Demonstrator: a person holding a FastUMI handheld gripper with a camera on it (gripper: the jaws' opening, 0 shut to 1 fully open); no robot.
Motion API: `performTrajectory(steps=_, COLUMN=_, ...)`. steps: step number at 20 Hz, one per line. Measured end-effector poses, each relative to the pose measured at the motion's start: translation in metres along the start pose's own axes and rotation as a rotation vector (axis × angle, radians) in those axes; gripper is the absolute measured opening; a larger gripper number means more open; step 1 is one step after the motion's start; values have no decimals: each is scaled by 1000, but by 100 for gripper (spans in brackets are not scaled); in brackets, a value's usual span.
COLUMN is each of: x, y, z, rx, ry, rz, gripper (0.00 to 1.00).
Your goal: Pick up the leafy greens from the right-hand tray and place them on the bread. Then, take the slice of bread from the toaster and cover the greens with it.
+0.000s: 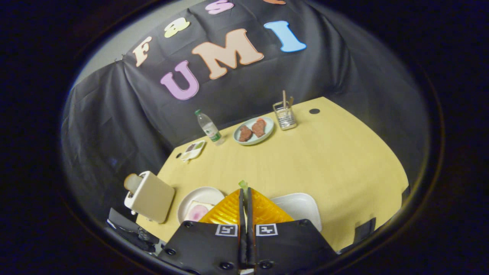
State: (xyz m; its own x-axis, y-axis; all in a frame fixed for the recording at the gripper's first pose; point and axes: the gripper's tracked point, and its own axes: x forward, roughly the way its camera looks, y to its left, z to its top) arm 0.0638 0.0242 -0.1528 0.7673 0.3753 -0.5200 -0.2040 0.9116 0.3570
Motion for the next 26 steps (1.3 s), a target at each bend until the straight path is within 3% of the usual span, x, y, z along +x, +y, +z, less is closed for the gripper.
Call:
performTrajectory(steps=11, x=37, y=160, z=-52, rx=55, ry=125, rz=262, gripper=4)
performTrajectory(steps=14, x=51, y=185, z=-65, rx=61, ry=153, rz=288, gripper=4)
performTrajectory(steps=16, x=66, y=189, z=-75, rx=73, ry=168, rz=269, gripper=3)
performTrajectory(steps=21, x=102, y=158, z=-105, rx=43, ry=225, rz=116, gripper=3)
performTrajectory(steps=26, x=110, y=120, z=-123, rx=-67, ry=234, rz=-27, gripper=4)
